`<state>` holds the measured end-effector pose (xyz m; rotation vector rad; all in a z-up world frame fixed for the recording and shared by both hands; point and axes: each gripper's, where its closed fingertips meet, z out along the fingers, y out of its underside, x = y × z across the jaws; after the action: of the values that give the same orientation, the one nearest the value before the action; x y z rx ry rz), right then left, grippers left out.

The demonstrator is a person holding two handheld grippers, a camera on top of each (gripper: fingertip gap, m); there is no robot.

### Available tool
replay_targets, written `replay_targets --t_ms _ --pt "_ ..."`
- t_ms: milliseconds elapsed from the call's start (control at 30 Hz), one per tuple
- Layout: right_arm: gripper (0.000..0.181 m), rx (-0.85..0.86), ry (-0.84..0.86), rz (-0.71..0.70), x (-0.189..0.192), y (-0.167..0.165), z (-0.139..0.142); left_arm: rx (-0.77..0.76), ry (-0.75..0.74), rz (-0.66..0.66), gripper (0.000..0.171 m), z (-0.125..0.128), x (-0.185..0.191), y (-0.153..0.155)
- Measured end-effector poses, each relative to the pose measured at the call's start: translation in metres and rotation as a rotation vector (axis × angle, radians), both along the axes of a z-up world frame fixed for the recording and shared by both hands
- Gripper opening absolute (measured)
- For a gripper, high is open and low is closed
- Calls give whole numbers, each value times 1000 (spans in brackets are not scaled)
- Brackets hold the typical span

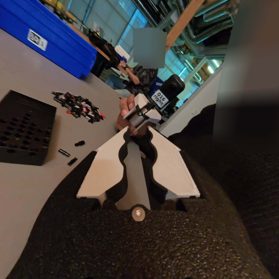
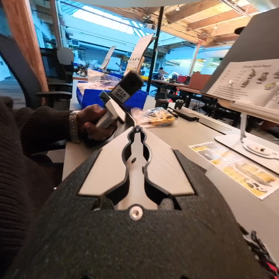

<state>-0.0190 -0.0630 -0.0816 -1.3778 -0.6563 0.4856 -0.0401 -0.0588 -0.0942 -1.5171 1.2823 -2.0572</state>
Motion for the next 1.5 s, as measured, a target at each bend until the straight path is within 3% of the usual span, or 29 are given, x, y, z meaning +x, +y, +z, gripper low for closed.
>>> replay_targets --t_ms 367,533,667,1100,1233,1367,1400,1500 --pt "7 -86 276 -62 37 10 15 246 -7 347 21 0 1 45" --pt "7 -108 271 -50 34 11 12 374 -32 464 21 6 -4 56" --pt "7 -105 235 -56 29 11 9 393 -40 490 21 8 -6 60" --pt "7 -80 176 -31 19 7 8 464 -66 401 21 7 -1 37" --pt "7 -31 86 -34 9 3 5 309 -143 348 21 19 -3 23" --pt "7 37 -32 -67 -1 1 2 -42 -136 46 21 21 -5 -2" --pt "7 63 -64 -75 -4 0 1 -80 -122 16 21 19 -4 -4" --pt "7 140 -152 -91 -12 -4 1 1 -66 54 21 8 2 -5"
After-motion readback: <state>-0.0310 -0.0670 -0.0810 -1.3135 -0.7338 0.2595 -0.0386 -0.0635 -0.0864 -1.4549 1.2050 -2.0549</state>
